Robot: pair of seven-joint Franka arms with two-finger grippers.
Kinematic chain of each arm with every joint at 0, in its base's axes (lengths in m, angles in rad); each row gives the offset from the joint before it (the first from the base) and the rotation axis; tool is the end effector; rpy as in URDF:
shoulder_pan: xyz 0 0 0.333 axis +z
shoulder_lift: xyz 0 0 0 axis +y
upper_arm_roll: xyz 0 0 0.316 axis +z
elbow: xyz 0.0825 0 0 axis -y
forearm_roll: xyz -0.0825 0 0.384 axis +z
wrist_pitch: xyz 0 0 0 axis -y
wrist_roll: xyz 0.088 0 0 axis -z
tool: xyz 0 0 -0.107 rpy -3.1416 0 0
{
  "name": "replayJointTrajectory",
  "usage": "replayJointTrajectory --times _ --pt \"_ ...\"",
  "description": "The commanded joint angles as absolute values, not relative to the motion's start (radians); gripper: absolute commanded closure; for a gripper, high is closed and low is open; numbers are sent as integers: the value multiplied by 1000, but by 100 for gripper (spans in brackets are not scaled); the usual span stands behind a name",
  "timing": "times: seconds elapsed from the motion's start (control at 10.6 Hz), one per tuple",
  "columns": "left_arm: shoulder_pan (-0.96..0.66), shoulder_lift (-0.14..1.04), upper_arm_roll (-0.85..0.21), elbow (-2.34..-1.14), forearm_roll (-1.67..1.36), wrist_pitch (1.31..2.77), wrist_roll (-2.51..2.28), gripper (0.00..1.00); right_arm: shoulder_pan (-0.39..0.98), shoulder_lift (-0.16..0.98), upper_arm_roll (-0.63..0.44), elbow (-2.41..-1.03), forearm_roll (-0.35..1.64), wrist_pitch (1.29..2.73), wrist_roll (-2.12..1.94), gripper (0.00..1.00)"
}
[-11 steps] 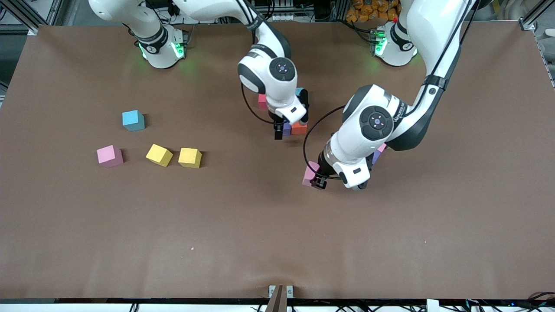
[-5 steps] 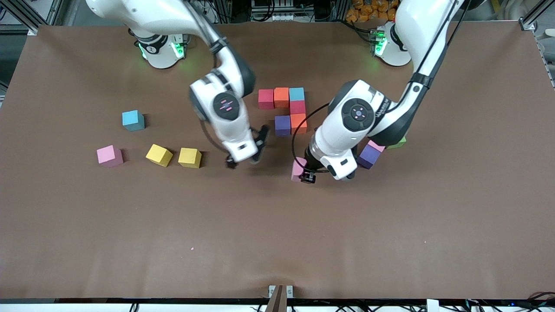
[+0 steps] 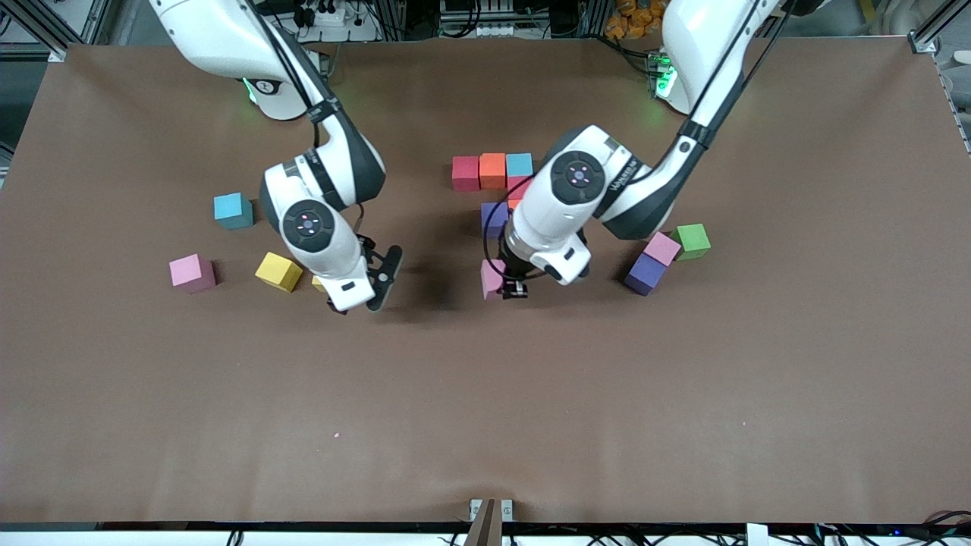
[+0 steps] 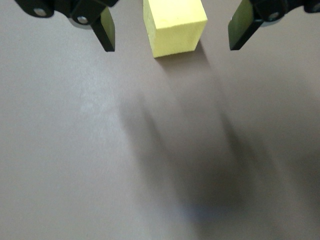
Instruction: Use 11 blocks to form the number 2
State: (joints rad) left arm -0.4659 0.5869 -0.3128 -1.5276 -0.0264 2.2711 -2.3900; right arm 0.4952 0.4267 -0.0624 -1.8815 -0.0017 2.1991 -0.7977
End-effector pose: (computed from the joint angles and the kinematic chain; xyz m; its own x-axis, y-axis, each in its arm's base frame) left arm 0.5370 -0.4773 0.3467 -0.1195 0.9588 -0.2579 0.9928 0.1176 -0.0230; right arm 0.5634 0.2624 0.2739 0.3247 0.9410 -0.0949 0.9419 -0.3309 -0.0585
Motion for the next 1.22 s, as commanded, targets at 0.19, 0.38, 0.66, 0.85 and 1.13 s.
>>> replayJointTrajectory --times 0.19,0.38,0.66,0.85,1.13 --pt "-583 584 -307 -1589 78 2284 -2588 66 450 324 -48 -2089 2 2319 -894 0" --pt "-641 594 -305 -1609 97 2286 -2592 66 449 322 -46 -2138 2 2354 -911 0" --pt "-675 595 -307 -1669 97 2338 -2597 67 416 313 -46 -2197 2 2430 -1029 0" --pt "-690 586 -308 -1712 104 2376 -2597 67 403 314 -46 -2209 2 2436 -1051 0" --pt "-703 577 -308 -1753 104 2428 -2596 66 403 324 -46 -2218 2 2470 -1066 0"
